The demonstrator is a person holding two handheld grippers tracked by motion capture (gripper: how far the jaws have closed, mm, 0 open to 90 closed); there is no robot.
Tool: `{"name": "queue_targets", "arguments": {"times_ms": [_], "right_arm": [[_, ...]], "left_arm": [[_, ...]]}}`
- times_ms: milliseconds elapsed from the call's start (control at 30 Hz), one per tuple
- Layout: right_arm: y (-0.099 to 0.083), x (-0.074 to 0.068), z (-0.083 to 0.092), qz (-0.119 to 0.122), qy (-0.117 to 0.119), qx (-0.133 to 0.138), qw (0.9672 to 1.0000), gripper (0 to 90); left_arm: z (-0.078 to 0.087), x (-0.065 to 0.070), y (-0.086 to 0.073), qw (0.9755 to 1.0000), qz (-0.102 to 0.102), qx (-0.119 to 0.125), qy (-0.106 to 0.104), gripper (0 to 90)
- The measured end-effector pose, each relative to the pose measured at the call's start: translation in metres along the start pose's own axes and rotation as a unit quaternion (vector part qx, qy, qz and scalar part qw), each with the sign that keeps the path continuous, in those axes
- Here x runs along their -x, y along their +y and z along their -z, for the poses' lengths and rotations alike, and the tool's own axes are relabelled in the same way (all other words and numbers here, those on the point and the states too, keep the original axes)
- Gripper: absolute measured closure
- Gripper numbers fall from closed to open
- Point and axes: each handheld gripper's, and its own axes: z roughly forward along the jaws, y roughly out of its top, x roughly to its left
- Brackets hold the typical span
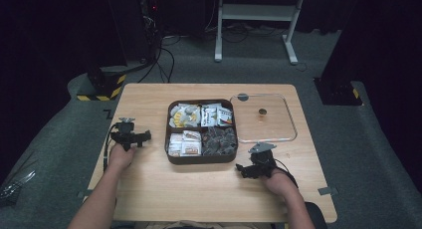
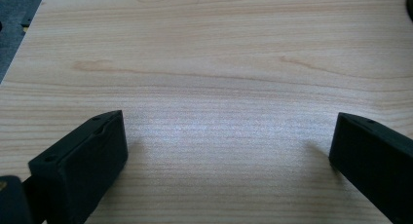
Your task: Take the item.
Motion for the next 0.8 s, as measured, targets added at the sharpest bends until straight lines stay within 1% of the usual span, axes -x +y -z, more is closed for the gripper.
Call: {"name": "queue_targets", "arguments": {"times_ms": [167,233,333,367,433,500,533,567,600,633,700,800], "right_arm": [[0.0,0.0,0.0,0.0,0.0,0.0,1.0,7.7],[0.0,0.0,0.0,0.0,0.0,0.0,1.0,7.7],[0.0,0.0,0.0,0.0,0.0,0.0,1.0,7.7],[0.0,0.0,0.0,0.0,0.0,0.0,1.0,7.7],[0.0,0.0,0.0,0.0,0.0,0.0,1.0,7.7],[0.0,0.0,0.0,0.0,0.0,0.0,1.0,7.7],[0.0,0.0,0.0,0.0,0.0,0.0,1.0,7.7],[0.0,0.0,0.0,0.0,0.0,0.0,1.0,7.7],[0.0,0.0,0.0,0.0,0.0,0.0,1.0,7.7],[0.0,0.0,0.0,0.0,0.0,0.0,1.0,7.7],[0.0,0.0,0.0,-0.001,0.0,0.0,1.0,7.7],[0.0,0.0,0.0,0.0,0.0,0.0,1.0,7.7]], "left_arm": [[0.001,-0.001,0.0,1.0,-0.003,0.001,-0.001,2.6],[0.002,-0.001,0.002,1.0,0.0,-0.001,0.001,7.2],[0.004,-0.002,0.004,1.0,0.001,-0.006,0.002,16.8],[0.005,-0.002,0.005,1.0,0.0,-0.008,0.004,16.9],[0.006,-0.003,0.005,0.9999,-0.007,-0.011,-0.002,17.0],[0.006,-0.003,0.008,0.9995,-0.012,-0.027,-0.003,17.7],[0.006,-0.003,0.008,0.9995,-0.012,-0.027,-0.003,17.7],[0.007,-0.002,0.012,0.9989,-0.018,-0.042,-0.004,17.7],[0.007,-0.002,0.012,0.9989,-0.018,-0.042,-0.004,17.7],[0.007,-0.003,0.014,0.9984,-0.022,-0.051,-0.008,17.7],[0.009,-0.002,0.015,0.9984,-0.023,-0.047,-0.02,17.9],[0.011,-0.002,0.015,0.9986,-0.02,-0.041,-0.026,19.0]]}}
